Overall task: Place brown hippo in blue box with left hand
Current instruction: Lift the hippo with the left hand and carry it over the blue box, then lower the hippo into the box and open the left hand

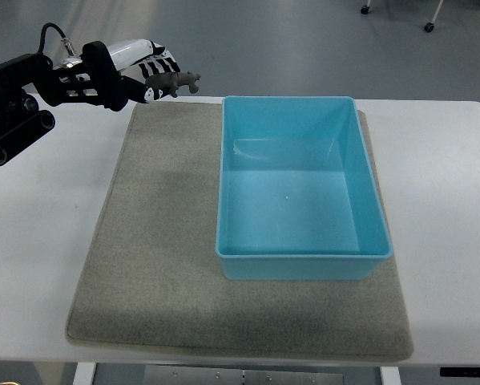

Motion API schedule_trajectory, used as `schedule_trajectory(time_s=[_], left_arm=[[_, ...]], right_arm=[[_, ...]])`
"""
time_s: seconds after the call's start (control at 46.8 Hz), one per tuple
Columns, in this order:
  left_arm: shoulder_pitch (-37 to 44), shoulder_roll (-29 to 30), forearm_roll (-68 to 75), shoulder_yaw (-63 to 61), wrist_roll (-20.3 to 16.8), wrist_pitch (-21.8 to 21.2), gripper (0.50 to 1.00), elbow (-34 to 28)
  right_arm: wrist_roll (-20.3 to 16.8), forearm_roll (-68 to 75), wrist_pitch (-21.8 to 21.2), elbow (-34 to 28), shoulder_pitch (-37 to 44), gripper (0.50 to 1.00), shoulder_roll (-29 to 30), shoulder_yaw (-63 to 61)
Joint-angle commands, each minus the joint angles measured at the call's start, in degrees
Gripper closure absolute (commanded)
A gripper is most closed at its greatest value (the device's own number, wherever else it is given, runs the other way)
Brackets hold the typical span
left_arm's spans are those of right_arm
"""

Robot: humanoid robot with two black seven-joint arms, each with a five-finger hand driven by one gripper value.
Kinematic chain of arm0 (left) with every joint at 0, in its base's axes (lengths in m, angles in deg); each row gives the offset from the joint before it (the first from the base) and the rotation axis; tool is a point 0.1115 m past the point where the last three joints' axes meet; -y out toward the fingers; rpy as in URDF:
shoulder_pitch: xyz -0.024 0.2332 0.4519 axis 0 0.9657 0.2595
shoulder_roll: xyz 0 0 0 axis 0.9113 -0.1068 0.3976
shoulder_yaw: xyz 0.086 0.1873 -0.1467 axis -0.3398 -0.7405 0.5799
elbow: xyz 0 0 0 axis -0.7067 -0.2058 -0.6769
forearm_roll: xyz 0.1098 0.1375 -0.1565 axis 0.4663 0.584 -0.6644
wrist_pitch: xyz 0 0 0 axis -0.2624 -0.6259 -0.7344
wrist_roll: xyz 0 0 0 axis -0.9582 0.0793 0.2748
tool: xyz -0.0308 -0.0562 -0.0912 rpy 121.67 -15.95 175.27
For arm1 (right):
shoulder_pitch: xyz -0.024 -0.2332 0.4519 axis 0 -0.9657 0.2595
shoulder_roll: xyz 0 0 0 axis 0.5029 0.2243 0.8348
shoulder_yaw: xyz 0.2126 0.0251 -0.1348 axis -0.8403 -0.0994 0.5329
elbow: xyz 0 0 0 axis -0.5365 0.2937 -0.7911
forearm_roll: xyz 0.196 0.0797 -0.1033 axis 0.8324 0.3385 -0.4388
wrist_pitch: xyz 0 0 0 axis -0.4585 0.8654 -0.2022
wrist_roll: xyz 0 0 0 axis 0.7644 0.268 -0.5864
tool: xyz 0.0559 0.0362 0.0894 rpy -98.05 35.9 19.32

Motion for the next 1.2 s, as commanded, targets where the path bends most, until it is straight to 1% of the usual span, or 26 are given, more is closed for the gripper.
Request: schedule_trajectory(time_s=[0.0, 0.384, 0.47, 0.726, 0.854, 1.046, 1.174], left_arm=[[-0.7, 0.0, 0.0, 0.5, 0.0, 0.1, 1.000, 1.9], [-1.5, -0.8, 0.7, 0.4, -0.2, 1.2, 1.000, 14.5], [-1.6, -2.2, 0.9, 0.3, -0.1, 2.2, 1.000, 16.1], [-1.1, -8.2, 2.0, -0.6, -0.1, 4.9, 1.000, 16.4], [-0.3, -11.0, 4.8, -0.7, -0.2, 7.0, 1.000, 16.1], [1.5, -13.4, 10.7, -0.7, -0.2, 10.1, 1.000, 15.9], [1.8, -14.8, 12.7, -0.7, -0.1, 10.7, 1.000, 15.3]], right_arm=[[0.0, 0.0, 0.0, 0.0, 0.0, 0.564, 0.0, 0.0], [0.0, 0.0, 0.0, 0.0, 0.0, 0.564, 0.0, 0.0], [0.0, 0.0, 0.0, 0.0, 0.0, 0.564, 0.0, 0.0], [0.0, 0.0, 0.0, 0.0, 0.0, 0.564, 0.0, 0.0], [0.0, 0.0, 0.0, 0.0, 0.0, 0.564, 0.0, 0.0], [0.0, 0.0, 0.0, 0.0, 0.0, 0.562, 0.0, 0.0], [0.0, 0.0, 0.0, 0.0, 0.0, 0.564, 0.0, 0.0]])
